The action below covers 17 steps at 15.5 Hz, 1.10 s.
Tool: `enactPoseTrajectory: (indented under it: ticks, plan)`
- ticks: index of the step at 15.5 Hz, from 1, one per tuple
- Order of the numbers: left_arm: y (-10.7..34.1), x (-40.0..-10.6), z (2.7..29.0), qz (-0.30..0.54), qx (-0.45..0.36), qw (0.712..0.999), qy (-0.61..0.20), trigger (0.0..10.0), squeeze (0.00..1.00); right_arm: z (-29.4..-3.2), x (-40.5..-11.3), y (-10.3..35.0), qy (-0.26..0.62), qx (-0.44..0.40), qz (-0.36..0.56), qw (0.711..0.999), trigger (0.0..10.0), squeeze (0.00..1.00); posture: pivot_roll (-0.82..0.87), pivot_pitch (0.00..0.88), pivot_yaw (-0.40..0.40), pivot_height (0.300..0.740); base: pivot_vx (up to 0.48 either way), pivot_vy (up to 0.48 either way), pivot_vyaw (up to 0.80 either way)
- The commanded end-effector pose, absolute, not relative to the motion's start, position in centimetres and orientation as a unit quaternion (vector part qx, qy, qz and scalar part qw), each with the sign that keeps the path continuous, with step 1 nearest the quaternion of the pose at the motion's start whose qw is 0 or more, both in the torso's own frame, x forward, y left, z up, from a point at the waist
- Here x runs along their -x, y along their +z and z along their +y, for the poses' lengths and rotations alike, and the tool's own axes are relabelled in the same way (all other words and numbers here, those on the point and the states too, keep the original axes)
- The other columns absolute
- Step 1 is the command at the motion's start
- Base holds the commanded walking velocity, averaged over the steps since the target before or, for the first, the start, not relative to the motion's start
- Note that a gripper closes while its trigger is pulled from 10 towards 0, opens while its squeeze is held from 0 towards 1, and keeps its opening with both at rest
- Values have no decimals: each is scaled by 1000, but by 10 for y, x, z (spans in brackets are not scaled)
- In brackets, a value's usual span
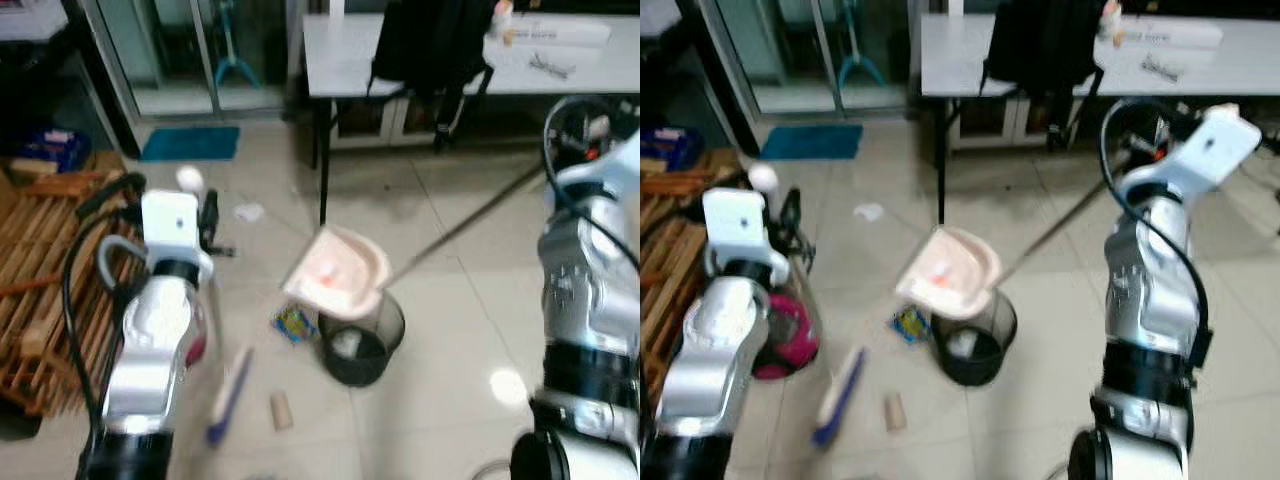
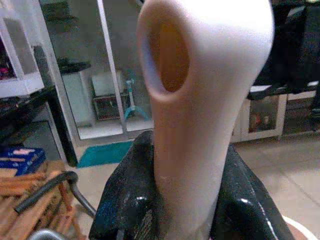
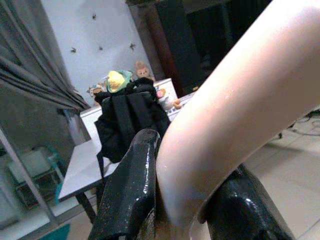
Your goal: Sweep floor
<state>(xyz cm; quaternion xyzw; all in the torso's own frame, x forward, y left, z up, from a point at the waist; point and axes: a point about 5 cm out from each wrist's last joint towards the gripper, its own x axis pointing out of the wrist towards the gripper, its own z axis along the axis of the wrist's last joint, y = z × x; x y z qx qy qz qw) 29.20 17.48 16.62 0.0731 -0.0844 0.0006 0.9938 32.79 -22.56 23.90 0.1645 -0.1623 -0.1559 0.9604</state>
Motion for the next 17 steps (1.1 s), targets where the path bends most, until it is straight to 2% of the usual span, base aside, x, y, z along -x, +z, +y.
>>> enactPoseTrajectory:
  ticks: [1, 2, 13, 17]
  plan:
    - [173, -293, 166, -100, -74, 992, -15, 10000, 0, -234, -322, 251, -168, -164, -195, 952, 10000, 0, -29, 35, 19, 740, 465, 0, 0]
    - [171, -293, 165, -92, -76, 993, -17, 10000, 0, -235, -322, 251, -168, -162, -195, 953, 10000, 0, -29, 35, 19, 740, 428, 0, 0]
    - [166, -290, 163, -82, -80, 993, -30, 10000, 0, -239, -317, 253, -165, -133, -203, 956, 10000, 0, -30, 47, 27, 740, 0, 0, 0]
    - [165, -290, 161, -79, -82, 993, -35, 10000, 0, -239, -312, 261, -133, -71, -218, 964, 10000, 0, -33, 40, 29, 740, 0, 0, 0]
